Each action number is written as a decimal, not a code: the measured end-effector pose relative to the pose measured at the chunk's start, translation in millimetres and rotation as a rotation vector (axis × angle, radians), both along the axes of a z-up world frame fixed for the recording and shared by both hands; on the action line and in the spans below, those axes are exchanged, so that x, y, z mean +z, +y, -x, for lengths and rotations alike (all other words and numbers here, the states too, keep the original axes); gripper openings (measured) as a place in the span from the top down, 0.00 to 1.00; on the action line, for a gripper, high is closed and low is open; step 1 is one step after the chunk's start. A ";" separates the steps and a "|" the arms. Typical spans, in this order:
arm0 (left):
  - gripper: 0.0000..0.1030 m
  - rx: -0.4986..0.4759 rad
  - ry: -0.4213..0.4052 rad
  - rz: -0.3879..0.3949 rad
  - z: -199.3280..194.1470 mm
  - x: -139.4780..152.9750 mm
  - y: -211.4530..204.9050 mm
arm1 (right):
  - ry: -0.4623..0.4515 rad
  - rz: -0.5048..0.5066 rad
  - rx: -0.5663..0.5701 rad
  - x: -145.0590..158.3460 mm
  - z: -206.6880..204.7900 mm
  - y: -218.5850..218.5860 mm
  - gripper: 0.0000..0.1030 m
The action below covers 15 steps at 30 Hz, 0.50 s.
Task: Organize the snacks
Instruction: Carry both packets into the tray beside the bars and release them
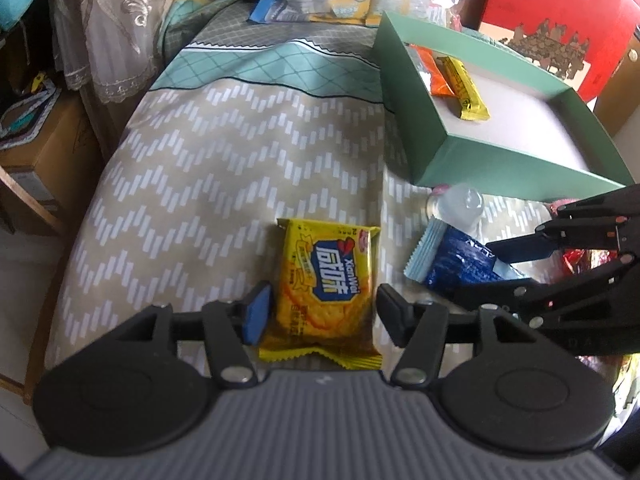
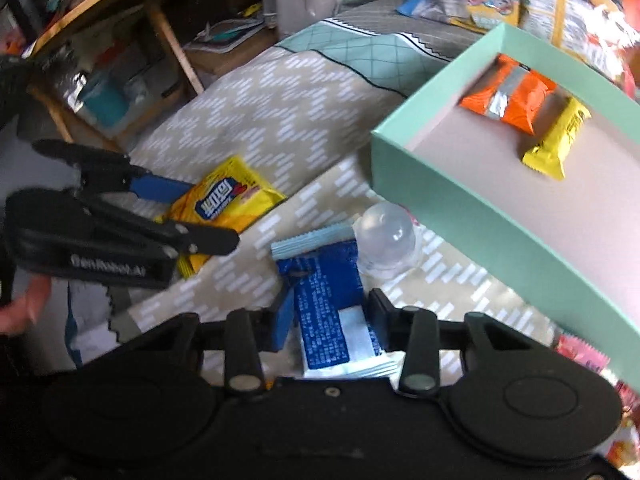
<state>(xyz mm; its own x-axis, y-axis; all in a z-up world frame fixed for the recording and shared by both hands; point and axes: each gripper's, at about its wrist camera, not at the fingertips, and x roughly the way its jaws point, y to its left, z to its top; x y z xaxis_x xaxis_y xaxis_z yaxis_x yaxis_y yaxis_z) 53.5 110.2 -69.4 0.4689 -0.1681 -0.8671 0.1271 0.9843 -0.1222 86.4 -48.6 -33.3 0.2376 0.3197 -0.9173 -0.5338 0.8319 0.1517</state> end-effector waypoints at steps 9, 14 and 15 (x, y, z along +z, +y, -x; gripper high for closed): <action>0.55 0.015 -0.021 -0.049 -1.9 1.9 -11.7 | -0.062 -0.031 -0.054 6.1 14.7 7.6 0.66; 0.55 0.039 -0.029 -0.011 2.8 16.0 -3.9 | -0.012 -0.147 -0.171 22.2 10.9 -15.5 0.66; 0.55 0.039 -0.038 -0.001 3.8 21.7 -4.2 | -0.010 -0.167 -0.188 26.1 10.5 -20.6 0.66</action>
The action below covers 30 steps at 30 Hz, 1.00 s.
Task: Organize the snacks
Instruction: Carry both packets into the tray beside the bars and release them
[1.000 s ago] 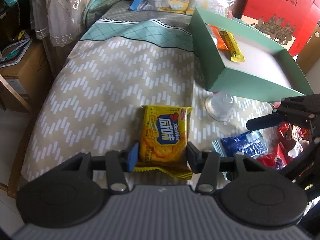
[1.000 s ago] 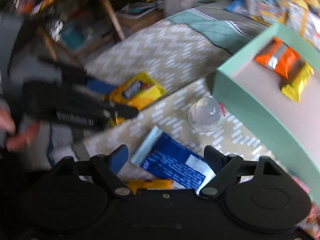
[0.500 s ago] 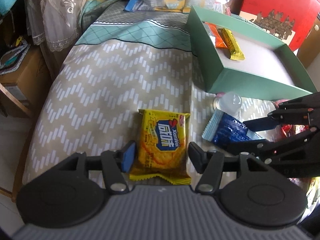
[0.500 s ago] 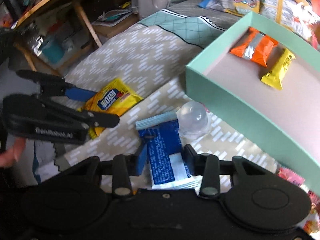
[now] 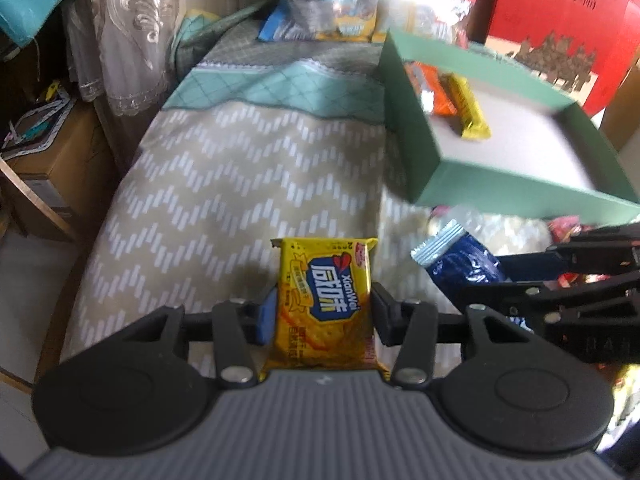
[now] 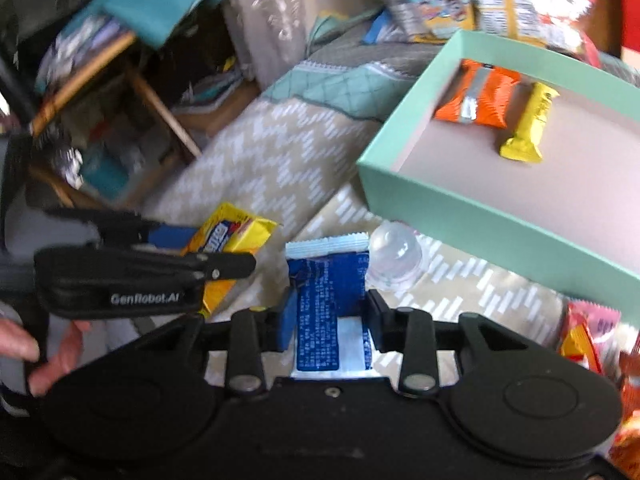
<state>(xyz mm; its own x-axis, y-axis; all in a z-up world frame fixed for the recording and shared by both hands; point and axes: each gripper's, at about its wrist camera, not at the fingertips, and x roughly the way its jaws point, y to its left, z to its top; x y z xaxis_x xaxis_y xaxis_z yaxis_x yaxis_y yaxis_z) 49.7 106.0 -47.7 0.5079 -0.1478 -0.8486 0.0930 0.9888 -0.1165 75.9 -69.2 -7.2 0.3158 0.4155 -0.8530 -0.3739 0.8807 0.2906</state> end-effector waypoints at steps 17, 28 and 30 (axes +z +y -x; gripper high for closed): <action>0.55 -0.125 -0.137 0.013 -85.9 67.2 -96.4 | -0.051 -0.218 -0.522 41.0 -62.0 -122.8 0.65; 0.52 -0.138 -0.095 -0.064 -131.4 33.5 -128.7 | 0.037 -0.273 -0.603 -9.3 -90.5 -135.6 0.64; 0.40 -0.127 -0.122 -0.078 -129.2 38.2 -126.7 | 0.052 -0.302 -0.604 -11.0 -91.6 -135.6 0.63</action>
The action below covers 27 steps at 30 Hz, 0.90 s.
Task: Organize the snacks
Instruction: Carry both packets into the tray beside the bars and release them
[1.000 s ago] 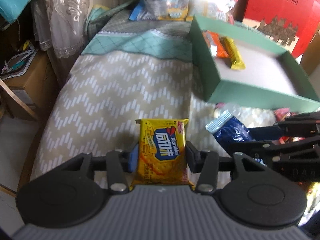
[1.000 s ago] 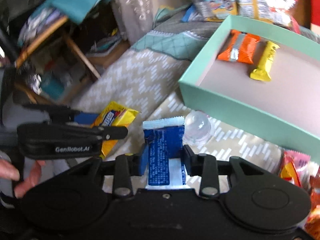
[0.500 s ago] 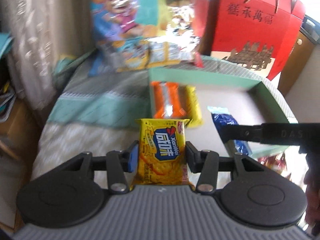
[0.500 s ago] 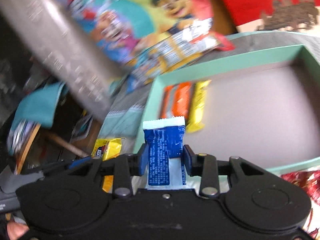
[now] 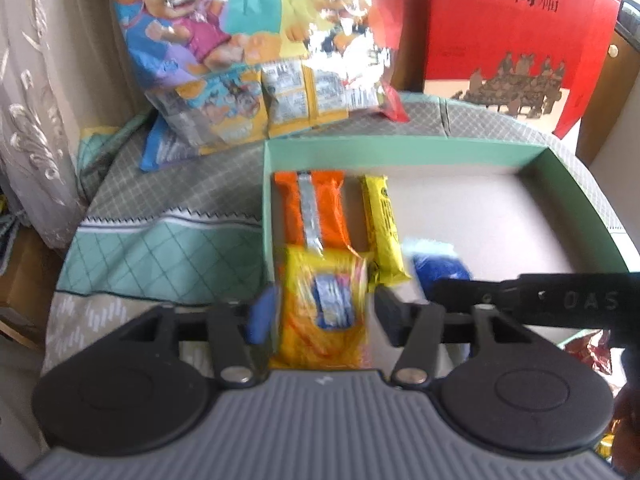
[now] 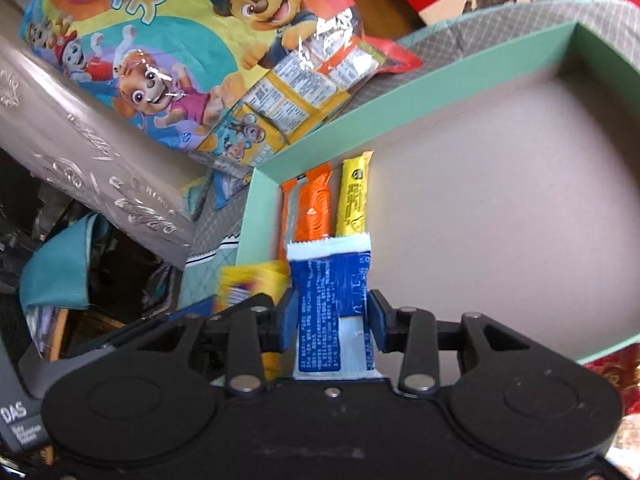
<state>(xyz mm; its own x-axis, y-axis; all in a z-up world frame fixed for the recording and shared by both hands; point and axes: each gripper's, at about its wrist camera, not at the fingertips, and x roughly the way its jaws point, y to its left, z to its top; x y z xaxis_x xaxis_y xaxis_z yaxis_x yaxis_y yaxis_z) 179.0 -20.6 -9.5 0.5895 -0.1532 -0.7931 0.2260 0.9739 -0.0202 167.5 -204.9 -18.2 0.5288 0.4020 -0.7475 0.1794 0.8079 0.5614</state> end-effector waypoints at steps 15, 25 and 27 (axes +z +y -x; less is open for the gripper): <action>0.01 0.037 -0.022 0.016 17.4 14.2 10.8 | -0.034 0.053 -0.039 18.0 21.2 -8.4 0.05; 0.00 0.022 -0.048 0.018 45.1 33.7 4.6 | -0.068 0.088 -0.040 40.3 48.0 -15.4 0.00; 0.00 0.020 -0.054 0.020 50.3 38.2 3.4 | -0.075 0.094 -0.045 44.5 55.0 -17.4 0.00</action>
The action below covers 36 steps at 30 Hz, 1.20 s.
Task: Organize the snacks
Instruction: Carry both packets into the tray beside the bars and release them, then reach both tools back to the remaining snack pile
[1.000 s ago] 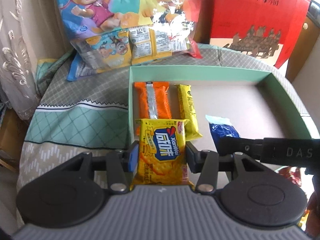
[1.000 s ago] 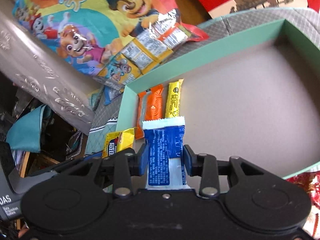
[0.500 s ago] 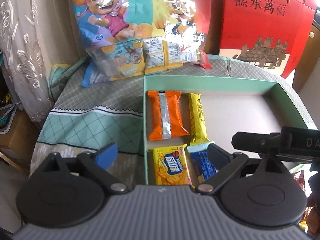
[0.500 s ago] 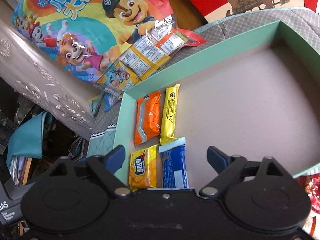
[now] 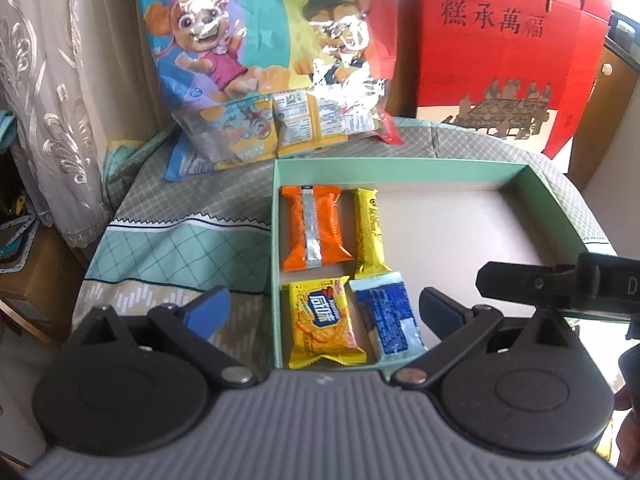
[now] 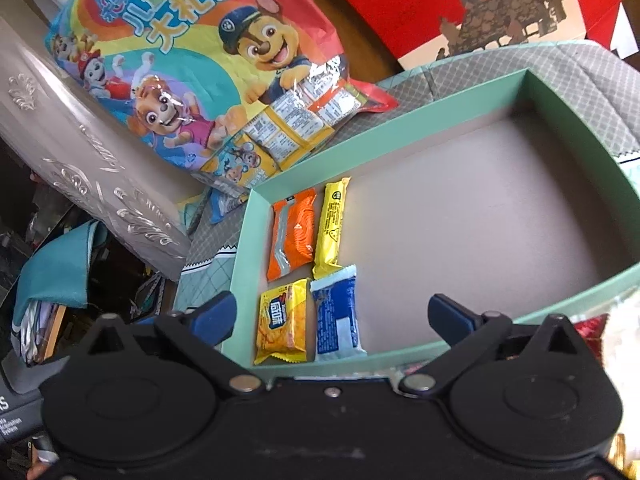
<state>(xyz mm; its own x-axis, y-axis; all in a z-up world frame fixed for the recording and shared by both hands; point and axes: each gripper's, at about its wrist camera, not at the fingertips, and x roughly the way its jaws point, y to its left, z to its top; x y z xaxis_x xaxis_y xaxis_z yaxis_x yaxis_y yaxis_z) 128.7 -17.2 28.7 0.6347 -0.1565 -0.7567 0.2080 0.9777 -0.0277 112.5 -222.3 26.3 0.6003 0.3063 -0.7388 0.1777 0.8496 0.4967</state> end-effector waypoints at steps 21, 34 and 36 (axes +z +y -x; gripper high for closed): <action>0.00 -0.139 0.078 -0.044 75.5 -20.7 -46.6 | 0.042 0.000 -0.068 -4.2 85.9 -48.9 0.00; 0.00 -0.372 0.185 -0.046 121.0 -51.0 -83.4 | 0.125 0.006 -0.074 -25.0 123.6 -66.7 0.00; 0.01 -0.426 0.199 -0.033 128.5 -52.0 -89.5 | 0.129 0.004 -0.057 -26.1 124.2 -63.5 0.00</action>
